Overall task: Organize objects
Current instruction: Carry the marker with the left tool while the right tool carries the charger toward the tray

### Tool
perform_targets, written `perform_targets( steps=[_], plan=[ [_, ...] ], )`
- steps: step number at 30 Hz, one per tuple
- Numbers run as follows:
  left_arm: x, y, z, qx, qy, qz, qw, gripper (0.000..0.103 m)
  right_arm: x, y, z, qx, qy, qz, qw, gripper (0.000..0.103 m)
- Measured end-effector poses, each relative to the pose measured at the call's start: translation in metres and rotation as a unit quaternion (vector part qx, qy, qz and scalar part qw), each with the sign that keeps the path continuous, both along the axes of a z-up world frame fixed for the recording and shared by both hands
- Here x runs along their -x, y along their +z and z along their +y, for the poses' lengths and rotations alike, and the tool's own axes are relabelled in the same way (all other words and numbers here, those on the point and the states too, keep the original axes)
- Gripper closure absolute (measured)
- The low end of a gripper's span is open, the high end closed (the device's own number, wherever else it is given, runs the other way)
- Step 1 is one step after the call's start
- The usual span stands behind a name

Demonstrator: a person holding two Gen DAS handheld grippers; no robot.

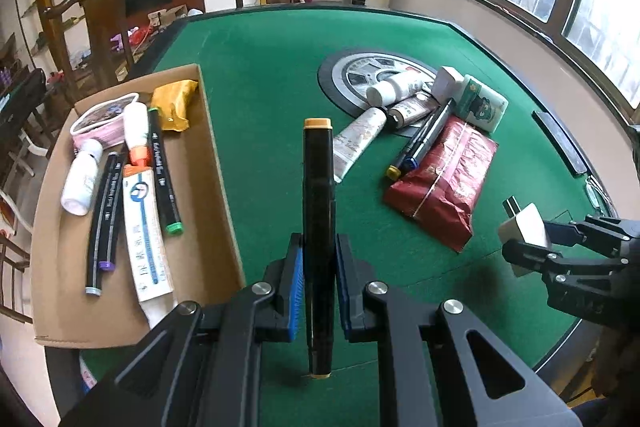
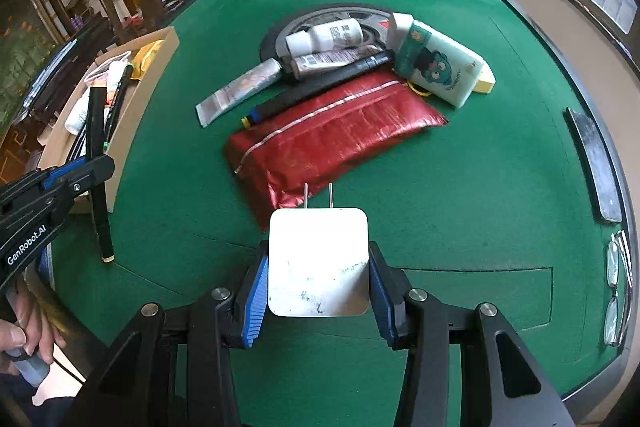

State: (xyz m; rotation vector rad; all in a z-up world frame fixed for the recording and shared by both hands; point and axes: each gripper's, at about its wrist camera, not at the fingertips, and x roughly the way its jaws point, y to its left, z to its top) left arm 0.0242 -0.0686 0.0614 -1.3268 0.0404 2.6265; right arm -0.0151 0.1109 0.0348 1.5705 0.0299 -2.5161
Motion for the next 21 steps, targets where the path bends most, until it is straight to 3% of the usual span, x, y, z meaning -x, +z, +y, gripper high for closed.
perform_targets(
  steps=[21],
  plan=[
    [-0.014, 0.029, -0.061, -0.007, 0.027, 0.037, 0.9989, 0.089, 0.011, 0.030, -0.059, 0.001, 0.026, 0.024, 0.999, 0.054]
  ],
)
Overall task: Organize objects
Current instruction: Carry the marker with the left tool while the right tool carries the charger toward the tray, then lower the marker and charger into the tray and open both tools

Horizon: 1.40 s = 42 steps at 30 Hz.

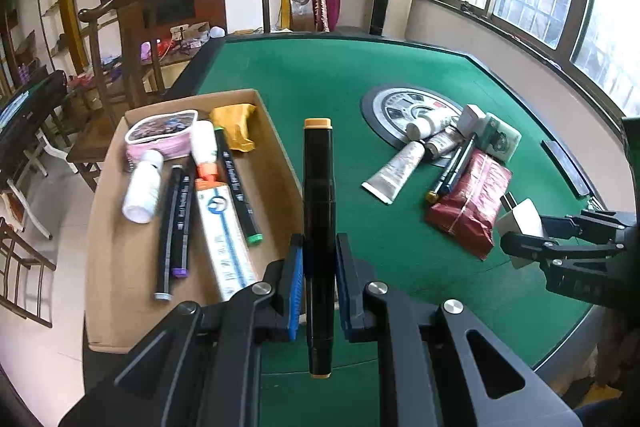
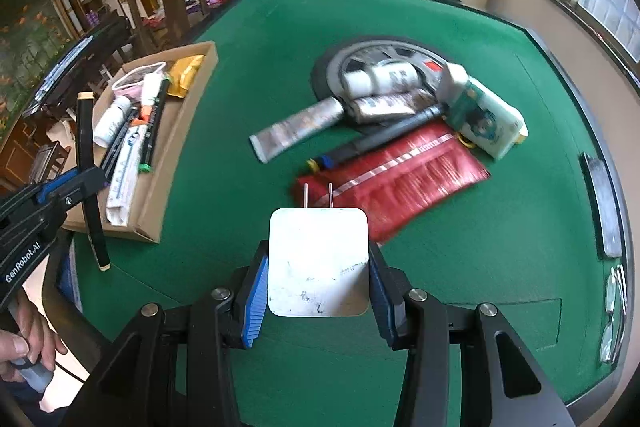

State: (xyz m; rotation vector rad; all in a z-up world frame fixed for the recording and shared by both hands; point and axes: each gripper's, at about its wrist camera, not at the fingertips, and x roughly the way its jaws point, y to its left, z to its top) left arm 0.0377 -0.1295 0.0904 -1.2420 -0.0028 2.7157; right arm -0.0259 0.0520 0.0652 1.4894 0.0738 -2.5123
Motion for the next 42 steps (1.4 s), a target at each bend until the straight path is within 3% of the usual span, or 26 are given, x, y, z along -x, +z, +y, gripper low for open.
perform_targets(
  steps=[23, 42],
  plan=[
    [-0.001, -0.007, -0.079, -0.001, 0.059, -0.003, 0.9983, 0.089, 0.016, 0.017, -0.100, 0.015, 0.078, 0.015, 0.997, 0.054],
    [0.011, -0.012, -0.109, 0.001, 0.073, -0.003, 0.9973, 0.089, 0.031, 0.021, -0.161, 0.006, 0.133, 0.019, 0.991, 0.054]
  ],
)
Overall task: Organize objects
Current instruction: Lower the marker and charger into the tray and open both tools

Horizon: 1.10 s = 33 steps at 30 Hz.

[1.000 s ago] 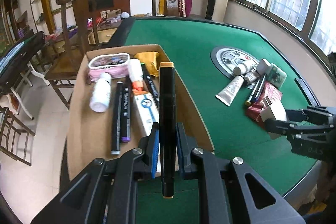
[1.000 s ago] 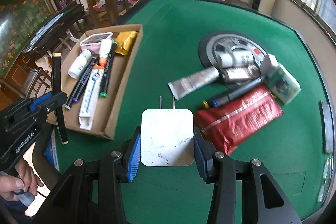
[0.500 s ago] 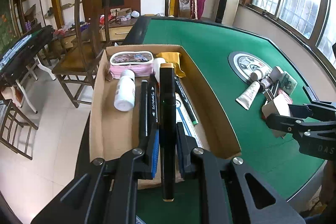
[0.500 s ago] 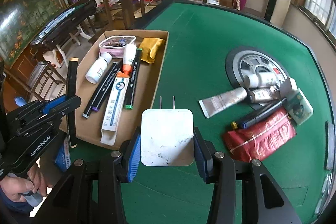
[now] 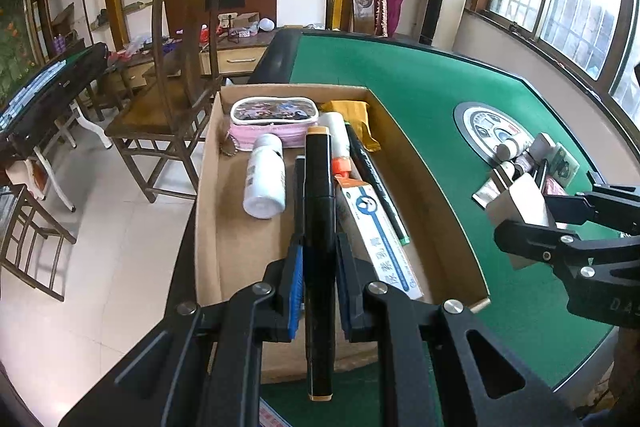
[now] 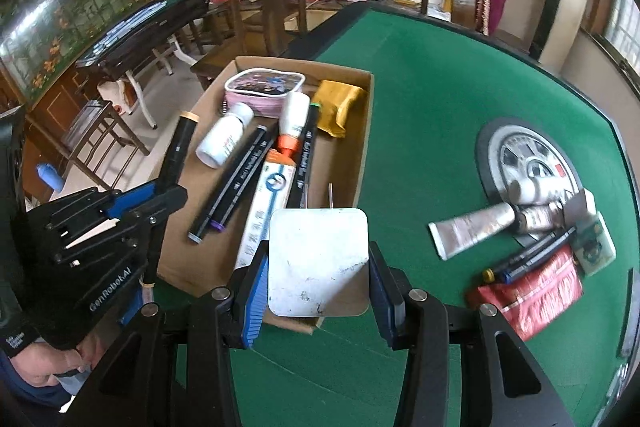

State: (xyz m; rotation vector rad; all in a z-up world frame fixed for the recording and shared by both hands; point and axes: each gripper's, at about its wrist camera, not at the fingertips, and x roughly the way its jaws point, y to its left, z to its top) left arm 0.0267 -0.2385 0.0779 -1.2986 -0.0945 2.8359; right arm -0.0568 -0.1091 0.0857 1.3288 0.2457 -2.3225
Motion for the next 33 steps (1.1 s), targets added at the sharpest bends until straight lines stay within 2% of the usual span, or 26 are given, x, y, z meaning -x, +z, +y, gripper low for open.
perform_targets(
  steps=[14, 33],
  plan=[
    [0.009, -0.014, -0.018, 0.003, 0.011, -0.015, 0.9998, 0.089, 0.016, -0.022, -0.043, -0.016, 0.038, -0.019, 0.999, 0.054],
    [0.007, -0.033, -0.027, 0.001, 0.016, -0.040, 0.9991, 0.089, 0.021, -0.048, -0.053, -0.026, 0.037, -0.046, 0.998, 0.054]
  ],
)
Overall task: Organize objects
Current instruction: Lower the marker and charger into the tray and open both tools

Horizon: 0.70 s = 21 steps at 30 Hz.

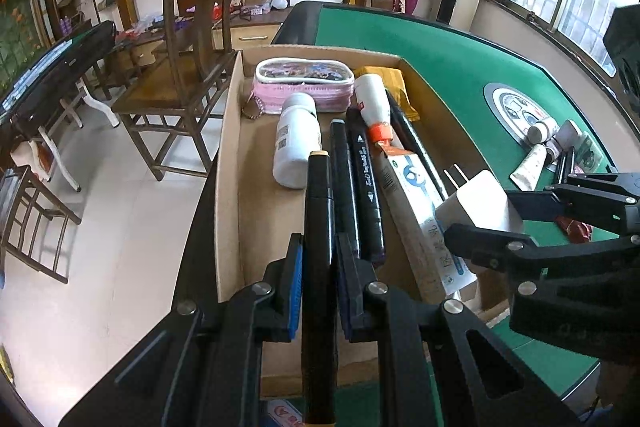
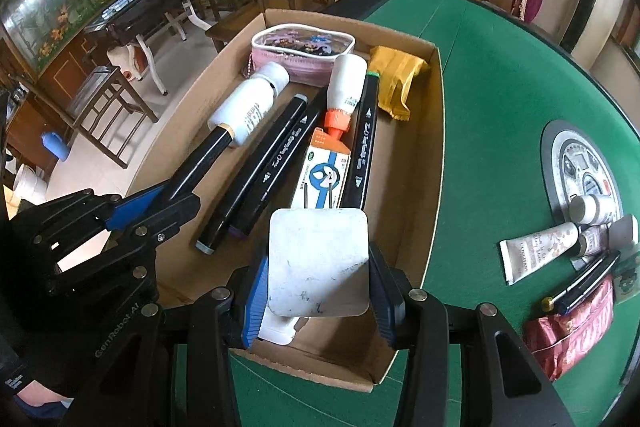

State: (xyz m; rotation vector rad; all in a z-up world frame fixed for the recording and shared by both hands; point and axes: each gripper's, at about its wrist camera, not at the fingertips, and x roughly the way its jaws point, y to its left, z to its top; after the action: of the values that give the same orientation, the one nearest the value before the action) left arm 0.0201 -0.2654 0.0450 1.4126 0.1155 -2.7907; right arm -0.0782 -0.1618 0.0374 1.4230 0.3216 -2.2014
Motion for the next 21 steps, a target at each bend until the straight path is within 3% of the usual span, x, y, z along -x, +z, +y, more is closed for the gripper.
perform_targets(
  steps=[21],
  plan=[
    [0.006, -0.013, 0.002, 0.009, 0.002, -0.018, 0.9998, 0.089, 0.008, -0.016, 0.004, -0.001, -0.006, -0.022, 1.000, 0.054]
  ],
)
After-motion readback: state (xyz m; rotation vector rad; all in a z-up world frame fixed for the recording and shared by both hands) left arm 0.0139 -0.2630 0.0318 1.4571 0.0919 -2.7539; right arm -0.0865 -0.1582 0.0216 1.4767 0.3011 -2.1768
